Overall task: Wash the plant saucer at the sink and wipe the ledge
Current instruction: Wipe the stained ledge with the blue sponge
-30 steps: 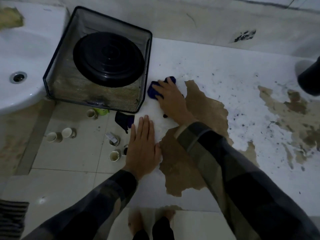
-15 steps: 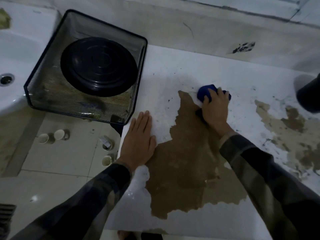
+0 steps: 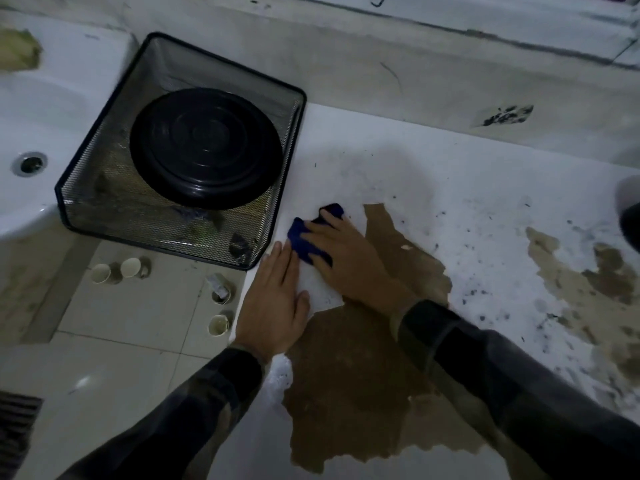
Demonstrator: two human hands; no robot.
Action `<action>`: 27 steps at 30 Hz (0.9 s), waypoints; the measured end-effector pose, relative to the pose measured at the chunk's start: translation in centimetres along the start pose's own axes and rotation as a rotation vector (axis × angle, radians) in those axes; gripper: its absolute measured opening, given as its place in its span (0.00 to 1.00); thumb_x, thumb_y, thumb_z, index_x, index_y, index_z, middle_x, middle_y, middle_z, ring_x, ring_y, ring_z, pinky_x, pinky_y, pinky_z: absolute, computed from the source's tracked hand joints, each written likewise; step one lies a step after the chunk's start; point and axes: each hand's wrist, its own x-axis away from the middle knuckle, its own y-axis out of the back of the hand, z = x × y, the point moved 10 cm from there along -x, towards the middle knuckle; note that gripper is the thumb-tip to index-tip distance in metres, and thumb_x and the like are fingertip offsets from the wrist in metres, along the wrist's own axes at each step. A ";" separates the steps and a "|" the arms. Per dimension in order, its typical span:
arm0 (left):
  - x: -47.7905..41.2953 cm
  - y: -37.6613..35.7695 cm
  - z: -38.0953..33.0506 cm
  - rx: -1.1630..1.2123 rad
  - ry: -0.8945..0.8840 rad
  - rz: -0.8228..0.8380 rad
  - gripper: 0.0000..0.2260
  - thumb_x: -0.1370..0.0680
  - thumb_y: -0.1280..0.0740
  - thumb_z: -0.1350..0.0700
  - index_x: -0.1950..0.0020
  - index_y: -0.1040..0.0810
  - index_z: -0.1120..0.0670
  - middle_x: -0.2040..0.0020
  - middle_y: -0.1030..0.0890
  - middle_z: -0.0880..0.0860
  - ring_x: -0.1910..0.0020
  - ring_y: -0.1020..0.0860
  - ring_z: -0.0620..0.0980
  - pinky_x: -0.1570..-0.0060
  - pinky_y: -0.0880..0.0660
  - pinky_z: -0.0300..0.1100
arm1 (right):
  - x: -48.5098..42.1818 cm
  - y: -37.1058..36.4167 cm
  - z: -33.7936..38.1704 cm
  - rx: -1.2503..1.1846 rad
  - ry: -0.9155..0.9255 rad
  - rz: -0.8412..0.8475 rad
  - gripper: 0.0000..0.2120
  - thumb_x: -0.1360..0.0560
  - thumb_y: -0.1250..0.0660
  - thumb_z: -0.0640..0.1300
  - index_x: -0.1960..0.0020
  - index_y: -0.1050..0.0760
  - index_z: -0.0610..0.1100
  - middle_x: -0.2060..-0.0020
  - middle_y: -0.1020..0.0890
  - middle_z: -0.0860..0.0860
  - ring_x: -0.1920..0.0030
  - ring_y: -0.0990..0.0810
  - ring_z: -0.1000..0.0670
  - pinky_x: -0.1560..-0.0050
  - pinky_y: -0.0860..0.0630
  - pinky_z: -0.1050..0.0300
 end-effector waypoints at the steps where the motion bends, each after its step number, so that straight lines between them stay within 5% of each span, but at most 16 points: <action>1: 0.0 -0.1 0.0 -0.019 0.002 0.004 0.29 0.22 0.48 0.49 0.24 0.46 0.63 0.23 0.45 0.60 0.23 0.49 0.55 0.24 0.50 0.49 | -0.6 -0.6 -0.2 0.006 0.017 0.037 0.18 0.24 0.42 0.45 0.40 0.22 0.38 0.39 0.21 0.42 0.33 0.30 0.38 0.30 0.40 0.41; 4: 0.0 -0.3 -0.1 -0.064 -0.022 0.019 0.29 0.21 0.49 0.50 0.24 0.46 0.64 0.23 0.47 0.60 0.23 0.50 0.56 0.25 0.50 0.50 | -5.2 0.5 -2.9 0.026 -0.083 0.060 0.18 0.23 0.43 0.45 0.42 0.22 0.37 0.41 0.21 0.40 0.35 0.29 0.37 0.32 0.36 0.38; 8: 0.0 -0.4 -0.1 -0.084 -0.035 0.018 0.28 0.21 0.50 0.50 0.24 0.45 0.64 0.23 0.47 0.59 0.23 0.50 0.55 0.25 0.50 0.50 | -9.5 4.4 -9.1 0.158 -0.299 0.013 0.17 0.19 0.48 0.42 0.35 0.28 0.38 0.32 0.29 0.43 0.32 0.35 0.42 0.31 0.46 0.50; 13: -0.1 -0.3 -0.1 -0.096 -0.033 0.011 0.28 0.21 0.50 0.50 0.24 0.45 0.64 0.23 0.47 0.59 0.23 0.51 0.55 0.25 0.49 0.51 | -2.6 8.2 -16.7 0.080 -0.563 -0.188 0.16 0.21 0.42 0.42 0.37 0.27 0.36 0.36 0.27 0.39 0.35 0.32 0.38 0.35 0.37 0.48; 20: 0.0 -0.6 0.1 -0.095 -0.015 0.022 0.28 0.21 0.52 0.49 0.24 0.47 0.63 0.22 0.48 0.59 0.23 0.52 0.55 0.25 0.47 0.54 | 9.8 5.6 -12.5 0.010 -0.537 -0.190 0.23 0.22 0.48 0.51 0.32 0.29 0.43 0.30 0.30 0.45 0.26 0.42 0.42 0.27 0.48 0.50; 25: 0.1 -0.5 -0.1 -0.086 -0.010 0.019 0.29 0.20 0.52 0.48 0.24 0.46 0.62 0.22 0.48 0.58 0.22 0.52 0.55 0.25 0.47 0.54 | 1.7 7.1 -16.4 0.028 -0.634 -0.232 0.19 0.22 0.46 0.46 0.35 0.28 0.39 0.34 0.27 0.42 0.31 0.36 0.38 0.30 0.39 0.40; 27: 0.1 -0.5 -0.1 -0.076 -0.005 0.014 0.29 0.20 0.52 0.48 0.23 0.47 0.62 0.22 0.48 0.58 0.22 0.52 0.54 0.25 0.47 0.53 | -3.7 6.9 -16.4 0.047 -0.602 -0.200 0.18 0.21 0.46 0.45 0.38 0.27 0.38 0.37 0.26 0.41 0.34 0.34 0.38 0.33 0.37 0.43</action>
